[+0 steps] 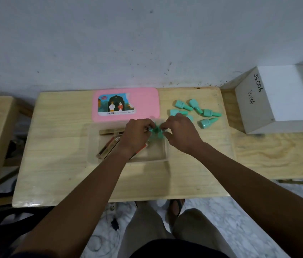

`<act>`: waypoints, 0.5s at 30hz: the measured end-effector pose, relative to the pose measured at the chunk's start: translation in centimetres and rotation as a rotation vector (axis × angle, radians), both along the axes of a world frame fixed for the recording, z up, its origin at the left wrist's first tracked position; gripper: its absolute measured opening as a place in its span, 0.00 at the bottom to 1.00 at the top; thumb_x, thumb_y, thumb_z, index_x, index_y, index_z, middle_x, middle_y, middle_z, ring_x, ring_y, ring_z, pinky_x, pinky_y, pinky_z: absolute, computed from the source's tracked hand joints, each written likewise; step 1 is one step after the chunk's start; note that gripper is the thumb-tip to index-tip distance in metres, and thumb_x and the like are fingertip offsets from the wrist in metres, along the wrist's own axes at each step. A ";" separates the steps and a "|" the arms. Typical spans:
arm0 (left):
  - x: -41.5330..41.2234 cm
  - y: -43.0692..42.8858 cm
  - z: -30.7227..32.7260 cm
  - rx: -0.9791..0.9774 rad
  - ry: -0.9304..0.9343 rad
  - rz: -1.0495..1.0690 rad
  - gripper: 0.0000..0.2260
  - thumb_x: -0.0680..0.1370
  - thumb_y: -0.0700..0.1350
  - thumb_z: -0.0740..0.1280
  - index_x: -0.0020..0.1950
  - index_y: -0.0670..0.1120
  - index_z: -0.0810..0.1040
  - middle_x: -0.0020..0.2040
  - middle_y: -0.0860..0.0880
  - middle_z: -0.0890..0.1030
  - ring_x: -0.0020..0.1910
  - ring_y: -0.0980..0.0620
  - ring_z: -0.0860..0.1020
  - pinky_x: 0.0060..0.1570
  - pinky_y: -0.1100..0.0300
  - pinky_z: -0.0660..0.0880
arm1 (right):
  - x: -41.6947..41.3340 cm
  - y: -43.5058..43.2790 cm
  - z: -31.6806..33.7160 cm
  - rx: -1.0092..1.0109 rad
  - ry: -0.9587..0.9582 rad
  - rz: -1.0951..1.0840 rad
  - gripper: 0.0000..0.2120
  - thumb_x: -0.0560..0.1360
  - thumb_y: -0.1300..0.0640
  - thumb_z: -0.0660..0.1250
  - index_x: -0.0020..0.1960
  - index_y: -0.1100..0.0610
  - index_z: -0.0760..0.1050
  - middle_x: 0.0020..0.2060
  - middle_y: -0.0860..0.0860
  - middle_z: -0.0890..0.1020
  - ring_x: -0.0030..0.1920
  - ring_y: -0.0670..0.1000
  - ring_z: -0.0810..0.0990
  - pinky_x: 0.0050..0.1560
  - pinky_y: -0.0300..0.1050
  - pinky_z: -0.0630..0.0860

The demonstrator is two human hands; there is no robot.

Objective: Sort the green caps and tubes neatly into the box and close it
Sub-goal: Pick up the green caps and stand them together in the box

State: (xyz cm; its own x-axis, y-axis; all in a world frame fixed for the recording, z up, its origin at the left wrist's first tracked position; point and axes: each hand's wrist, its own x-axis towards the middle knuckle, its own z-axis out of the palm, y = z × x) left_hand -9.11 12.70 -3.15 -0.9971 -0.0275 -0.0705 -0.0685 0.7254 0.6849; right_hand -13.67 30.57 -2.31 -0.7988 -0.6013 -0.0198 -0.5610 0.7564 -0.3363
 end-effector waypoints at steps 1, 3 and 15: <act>-0.1 0.2 -0.1 -0.004 0.003 -0.003 0.13 0.69 0.35 0.71 0.49 0.49 0.85 0.44 0.52 0.86 0.43 0.55 0.83 0.50 0.58 0.79 | -0.1 -0.2 -0.1 0.016 0.017 0.011 0.09 0.73 0.57 0.68 0.52 0.52 0.82 0.45 0.52 0.83 0.46 0.56 0.74 0.45 0.53 0.73; -0.4 0.5 -0.3 -0.023 0.001 -0.017 0.12 0.70 0.36 0.72 0.49 0.49 0.85 0.44 0.52 0.86 0.43 0.54 0.83 0.49 0.58 0.79 | -0.3 -0.6 -0.3 0.060 0.046 0.031 0.09 0.74 0.59 0.67 0.52 0.54 0.83 0.44 0.53 0.82 0.47 0.56 0.74 0.45 0.52 0.72; 0.1 1.2 -0.7 -0.054 0.039 0.062 0.09 0.70 0.36 0.73 0.49 0.45 0.82 0.46 0.48 0.84 0.46 0.47 0.81 0.48 0.53 0.77 | -0.5 -1.1 -0.7 0.076 0.086 -0.047 0.08 0.71 0.59 0.70 0.50 0.57 0.83 0.44 0.54 0.77 0.47 0.56 0.74 0.44 0.54 0.74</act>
